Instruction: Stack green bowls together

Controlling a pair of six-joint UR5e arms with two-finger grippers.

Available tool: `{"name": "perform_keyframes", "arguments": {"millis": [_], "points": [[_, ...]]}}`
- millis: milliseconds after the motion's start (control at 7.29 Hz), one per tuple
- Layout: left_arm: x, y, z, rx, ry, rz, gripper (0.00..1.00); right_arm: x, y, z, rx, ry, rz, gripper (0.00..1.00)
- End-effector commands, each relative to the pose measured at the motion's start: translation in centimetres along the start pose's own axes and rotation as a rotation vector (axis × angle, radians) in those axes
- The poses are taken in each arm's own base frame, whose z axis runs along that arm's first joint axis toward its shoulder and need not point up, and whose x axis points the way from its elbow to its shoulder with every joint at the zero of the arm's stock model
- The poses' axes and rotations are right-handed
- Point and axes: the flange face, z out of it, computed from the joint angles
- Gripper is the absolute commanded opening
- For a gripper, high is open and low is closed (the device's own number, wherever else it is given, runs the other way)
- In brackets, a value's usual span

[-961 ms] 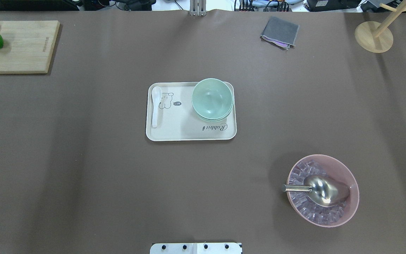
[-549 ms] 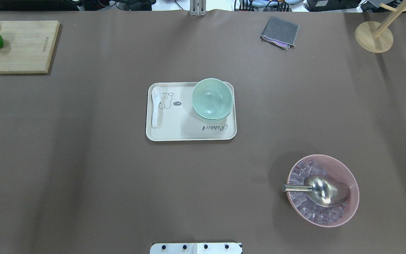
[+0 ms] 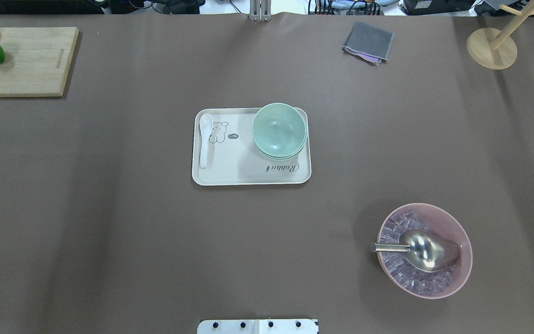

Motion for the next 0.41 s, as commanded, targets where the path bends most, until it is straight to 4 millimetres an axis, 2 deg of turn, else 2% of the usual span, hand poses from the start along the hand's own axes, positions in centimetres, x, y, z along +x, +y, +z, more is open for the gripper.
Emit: {"name": "perform_keyframes", "arguments": {"millis": [0,275], "points": [[0.0,0.17,0.03,0.0,0.001,0.0,0.98,0.05,0.01,-0.05,0.001,0.0,0.001,1.0],[0.8,0.59,-0.74,0.014,0.001,0.012,0.98,0.0,0.33,-0.09,0.001,-0.001,0.002,1.0]]}}
